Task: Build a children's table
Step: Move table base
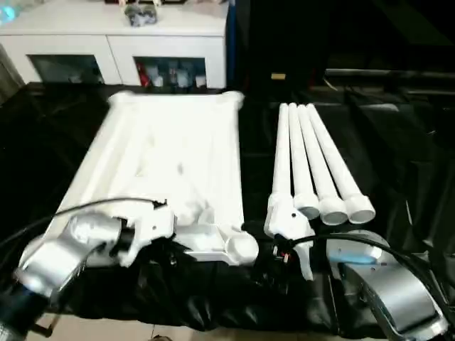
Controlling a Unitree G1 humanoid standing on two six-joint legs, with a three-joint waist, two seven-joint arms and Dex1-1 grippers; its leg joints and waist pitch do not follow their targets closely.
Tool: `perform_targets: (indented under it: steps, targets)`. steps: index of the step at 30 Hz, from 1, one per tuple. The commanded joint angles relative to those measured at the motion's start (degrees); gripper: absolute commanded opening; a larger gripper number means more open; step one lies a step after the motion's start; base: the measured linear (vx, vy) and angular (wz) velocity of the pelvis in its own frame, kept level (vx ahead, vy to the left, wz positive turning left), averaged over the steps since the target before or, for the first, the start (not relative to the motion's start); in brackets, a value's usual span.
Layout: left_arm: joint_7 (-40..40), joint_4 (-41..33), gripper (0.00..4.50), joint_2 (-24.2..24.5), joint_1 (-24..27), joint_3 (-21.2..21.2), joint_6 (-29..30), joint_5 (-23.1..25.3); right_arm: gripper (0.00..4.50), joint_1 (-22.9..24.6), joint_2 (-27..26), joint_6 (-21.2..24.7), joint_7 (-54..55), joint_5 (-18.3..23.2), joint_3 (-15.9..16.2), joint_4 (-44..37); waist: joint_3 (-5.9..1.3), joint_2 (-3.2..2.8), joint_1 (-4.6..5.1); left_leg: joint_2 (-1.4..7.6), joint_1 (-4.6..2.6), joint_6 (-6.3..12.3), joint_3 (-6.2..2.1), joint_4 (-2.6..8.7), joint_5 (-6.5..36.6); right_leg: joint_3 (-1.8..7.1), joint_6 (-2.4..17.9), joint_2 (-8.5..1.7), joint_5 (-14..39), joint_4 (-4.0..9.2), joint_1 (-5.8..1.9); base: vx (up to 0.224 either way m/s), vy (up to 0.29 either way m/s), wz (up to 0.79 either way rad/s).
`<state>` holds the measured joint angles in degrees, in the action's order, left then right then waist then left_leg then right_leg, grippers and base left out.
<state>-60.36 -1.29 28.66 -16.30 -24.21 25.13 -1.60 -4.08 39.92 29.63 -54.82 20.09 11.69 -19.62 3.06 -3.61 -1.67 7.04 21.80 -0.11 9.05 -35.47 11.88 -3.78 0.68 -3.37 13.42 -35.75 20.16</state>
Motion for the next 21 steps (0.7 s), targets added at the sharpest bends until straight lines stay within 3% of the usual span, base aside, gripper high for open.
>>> perform_targets:
  steps: [1,7,8,14,20,21]
  targets:
    - [4.7,-1.9,0.02,-0.2,1.3,3.3,4.7,0.7,4.41,-0.3,-0.2,-0.2,0.4,-0.4,0.0,-0.4,-2.42,0.93,-0.30,6.91,-0.64,2.75,-3.13,5.31,14.1,4.06,14.4,-7.02,12.8,5.00,-1.57,0.000,0.000,0.00]
    - [10.2,-4.6,0.02,-1.9,2.3,4.8,9.4,1.6,4.41,-2.2,-1.6,0.0,0.6,-0.2,0.4,0.6,-2.22,1.63,-0.27,6.48,-0.56,2.62,-3.10,5.21,14.1,3.99,12.6,-6.84,16.7,5.51,-1.37,0.000,0.000,0.00]
    - [10.6,-4.8,0.02,-2.0,2.3,4.7,9.4,1.6,4.41,-2.5,-1.9,0.0,0.7,-0.1,0.4,0.7,-2.32,1.33,-0.40,6.55,-0.73,2.65,-3.09,5.16,13.6,4.04,12.7,-6.76,15.7,5.42,-1.22,0.000,0.000,0.00]
    - [9.8,-6.6,0.02,-3.5,3.3,4.5,5.1,-0.6,4.41,-2.9,-2.8,0.6,1.0,1.0,-0.1,0.5,-2.66,1.43,-0.74,6.71,-0.63,4.22,-2.93,5.17,10.0,3.96,13.9,-6.64,7.4,4.73,-1.41,0.000,0.000,0.00]
    - [9.3,-7.3,0.02,-3.3,3.5,3.3,4.1,-0.9,4.41,-3.4,-3.2,1.9,1.2,2.9,-1.8,-0.1,-2.78,1.33,-0.97,6.67,-0.64,4.86,-2.80,4.98,9.2,3.93,14.3,-6.75,6.3,4.67,-1.49,0.000,0.000,0.00]
    - [9.8,-7.2,0.29,-3.6,3.2,3.8,4.7,-1.2,4.45,-3.7,-3.5,2.7,1.6,3.6,-2.8,-0.2,-2.82,1.32,-1.01,6.68,-0.62,4.86,-2.79,4.95,9.0,3.91,14.3,-6.76,6.2,4.64,-1.49,0.000,0.000,0.00]
